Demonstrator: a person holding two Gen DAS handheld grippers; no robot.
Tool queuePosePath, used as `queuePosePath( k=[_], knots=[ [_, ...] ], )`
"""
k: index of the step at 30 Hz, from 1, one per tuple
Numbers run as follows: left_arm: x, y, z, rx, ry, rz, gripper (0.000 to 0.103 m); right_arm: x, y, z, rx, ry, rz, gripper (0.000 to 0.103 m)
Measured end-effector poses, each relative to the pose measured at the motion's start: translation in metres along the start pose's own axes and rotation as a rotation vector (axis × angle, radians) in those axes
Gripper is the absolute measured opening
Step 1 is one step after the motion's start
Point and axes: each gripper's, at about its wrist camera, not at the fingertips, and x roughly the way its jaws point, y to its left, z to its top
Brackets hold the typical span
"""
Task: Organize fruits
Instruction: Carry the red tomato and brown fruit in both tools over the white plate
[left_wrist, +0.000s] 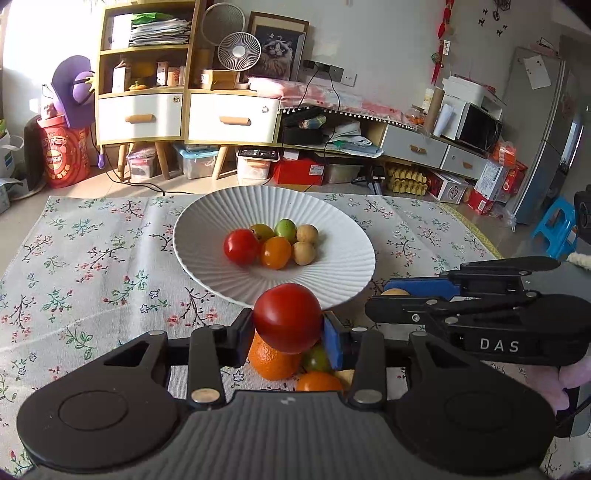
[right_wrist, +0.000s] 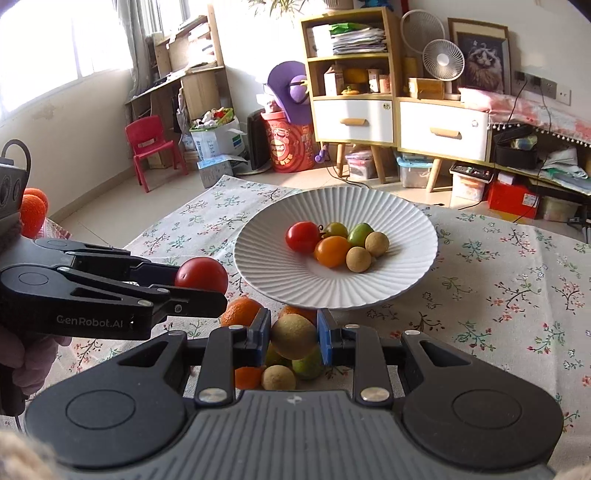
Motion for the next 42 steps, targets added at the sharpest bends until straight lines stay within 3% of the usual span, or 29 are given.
queuePosePath(
  k=[14,28,42],
  knots=[
    [0.035,0.006,0.020,0.033,0.028,0.000,0.035,0.032,-0.032,0.020,0.127,-0.021,-0.034,0.024],
    [0.067,0.007,0.025,0.075,0.083,-0.002,0.035,0.051,-0.045,0.020,0.239,0.022,-0.017,0.024],
    [0.076,0.008,0.024,0.092,0.085,-0.032,0.035,0.060,-0.046,0.021,0.265,0.043,-0.006,0.025]
  ],
)
